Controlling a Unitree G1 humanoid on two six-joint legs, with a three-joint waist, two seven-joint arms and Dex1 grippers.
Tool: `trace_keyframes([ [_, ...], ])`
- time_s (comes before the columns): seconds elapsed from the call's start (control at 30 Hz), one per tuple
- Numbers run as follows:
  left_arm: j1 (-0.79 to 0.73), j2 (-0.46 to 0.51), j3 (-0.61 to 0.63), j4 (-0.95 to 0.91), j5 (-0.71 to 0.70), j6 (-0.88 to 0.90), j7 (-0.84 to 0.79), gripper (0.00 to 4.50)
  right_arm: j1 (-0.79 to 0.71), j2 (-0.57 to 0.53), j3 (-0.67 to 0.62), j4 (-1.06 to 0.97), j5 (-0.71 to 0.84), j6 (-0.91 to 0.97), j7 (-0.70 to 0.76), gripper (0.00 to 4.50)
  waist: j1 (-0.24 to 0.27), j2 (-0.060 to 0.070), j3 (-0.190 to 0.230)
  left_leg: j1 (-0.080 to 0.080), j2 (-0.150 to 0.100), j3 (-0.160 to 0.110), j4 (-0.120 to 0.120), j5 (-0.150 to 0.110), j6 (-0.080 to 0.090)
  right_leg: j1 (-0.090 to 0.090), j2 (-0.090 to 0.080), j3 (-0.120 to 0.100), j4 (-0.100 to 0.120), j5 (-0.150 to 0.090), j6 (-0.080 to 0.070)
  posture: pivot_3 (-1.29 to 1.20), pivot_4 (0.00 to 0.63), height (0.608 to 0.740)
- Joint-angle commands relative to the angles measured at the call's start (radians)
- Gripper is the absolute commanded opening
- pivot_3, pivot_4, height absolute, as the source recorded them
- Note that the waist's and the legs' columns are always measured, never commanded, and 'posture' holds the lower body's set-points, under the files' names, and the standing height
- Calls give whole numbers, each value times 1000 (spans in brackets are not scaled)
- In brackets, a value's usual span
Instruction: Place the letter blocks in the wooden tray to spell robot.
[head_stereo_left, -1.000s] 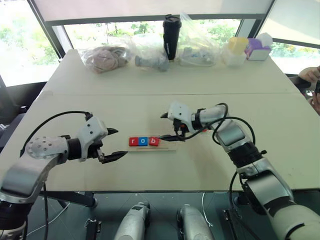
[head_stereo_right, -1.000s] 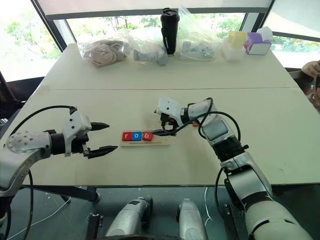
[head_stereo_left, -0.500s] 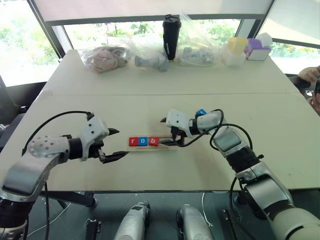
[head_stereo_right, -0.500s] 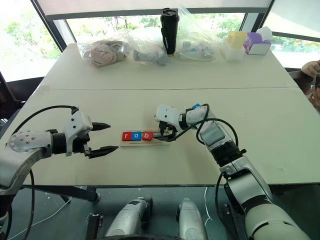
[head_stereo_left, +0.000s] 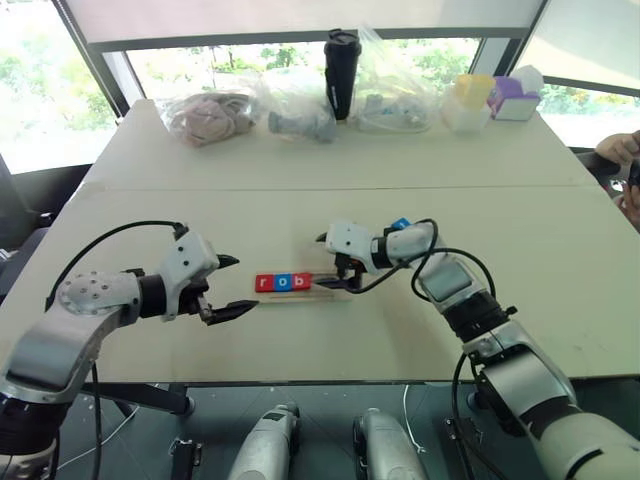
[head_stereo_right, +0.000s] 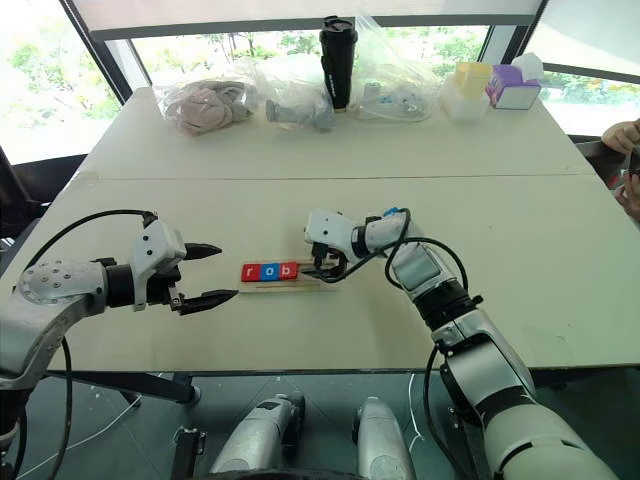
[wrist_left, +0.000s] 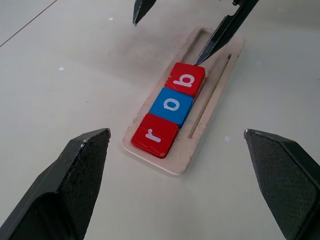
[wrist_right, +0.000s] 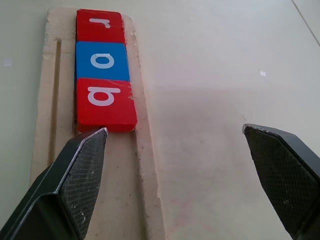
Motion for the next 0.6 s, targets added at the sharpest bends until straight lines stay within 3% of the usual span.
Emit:
trace_keyframes([
  [0.03,-15,-1,7,-23,-1,-7,2,4500,-18,4,-19,-17,3,-18,-7,4489,0,0,0,0,0,0,0,0,0,0,0,0,0,0,0,0,150,740],
  [0.37,-15,1,5,-21,0,-8,2,4500,15,-82,-56,-107,7,7,-13,4489,1,0,0,0,0,0,0,0,0,0,0,0,0,0,0,0,150,740],
  [0.5,-17,7,16,-24,-8,-5,-4,4500,-14,-112,-223,-133,99,147,-100,4489,4,0,0,0,0,0,0,0,0,0,0,0,0,0,0,0,150,740],
  [0.6,-25,1,61,-53,-83,42,-12,4500,0,-136,-365,-221,178,353,-175,4489,7,0,0,0,0,0,0,0,0,0,-1,0,0,0,0,0,150,740],
])
